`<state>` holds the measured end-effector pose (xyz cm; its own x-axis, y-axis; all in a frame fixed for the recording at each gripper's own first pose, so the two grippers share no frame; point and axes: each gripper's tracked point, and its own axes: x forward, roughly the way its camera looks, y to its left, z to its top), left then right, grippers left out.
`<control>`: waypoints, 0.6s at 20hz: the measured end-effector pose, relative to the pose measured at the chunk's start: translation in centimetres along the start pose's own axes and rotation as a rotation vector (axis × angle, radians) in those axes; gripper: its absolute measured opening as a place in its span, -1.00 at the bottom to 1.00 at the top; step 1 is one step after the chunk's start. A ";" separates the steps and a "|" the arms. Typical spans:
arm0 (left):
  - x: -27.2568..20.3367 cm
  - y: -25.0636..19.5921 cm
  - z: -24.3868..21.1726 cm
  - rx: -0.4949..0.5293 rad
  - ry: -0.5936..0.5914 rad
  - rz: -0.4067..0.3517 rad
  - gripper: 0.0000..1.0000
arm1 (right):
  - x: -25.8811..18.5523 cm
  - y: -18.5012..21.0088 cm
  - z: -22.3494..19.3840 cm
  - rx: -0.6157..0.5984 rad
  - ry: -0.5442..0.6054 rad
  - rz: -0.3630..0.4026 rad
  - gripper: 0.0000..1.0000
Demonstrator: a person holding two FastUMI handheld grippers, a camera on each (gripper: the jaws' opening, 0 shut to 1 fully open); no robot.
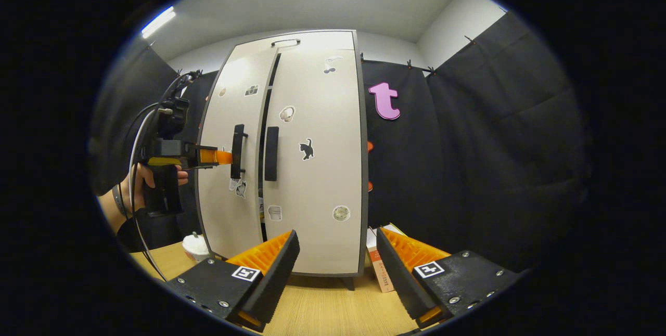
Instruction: Grab one shoe with the right hand and put it into the shoe cabinet, grab the other shoe with the left hand and put it into the shoe cabinet; then close the right door with the right hand and the left door with the left hand.
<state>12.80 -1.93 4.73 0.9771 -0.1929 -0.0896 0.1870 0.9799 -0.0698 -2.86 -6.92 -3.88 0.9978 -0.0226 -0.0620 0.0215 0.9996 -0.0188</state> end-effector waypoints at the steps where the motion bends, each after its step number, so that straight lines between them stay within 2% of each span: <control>1: 0.0 -0.1 0.0 0.004 -0.001 0.002 0.92 | 0.1 0.0 0.0 0.002 -0.001 -0.002 0.83; 12: 1.6 -0.4 -0.5 0.008 -0.009 0.014 0.92 | -0.1 -0.5 0.0 0.005 -0.001 -0.018 0.83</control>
<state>14.25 -2.66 4.14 0.9805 -0.1784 -0.0820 0.1738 0.9829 -0.0604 -2.97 -7.44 -3.86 0.9973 -0.0403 -0.0608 0.0395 0.9991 -0.0150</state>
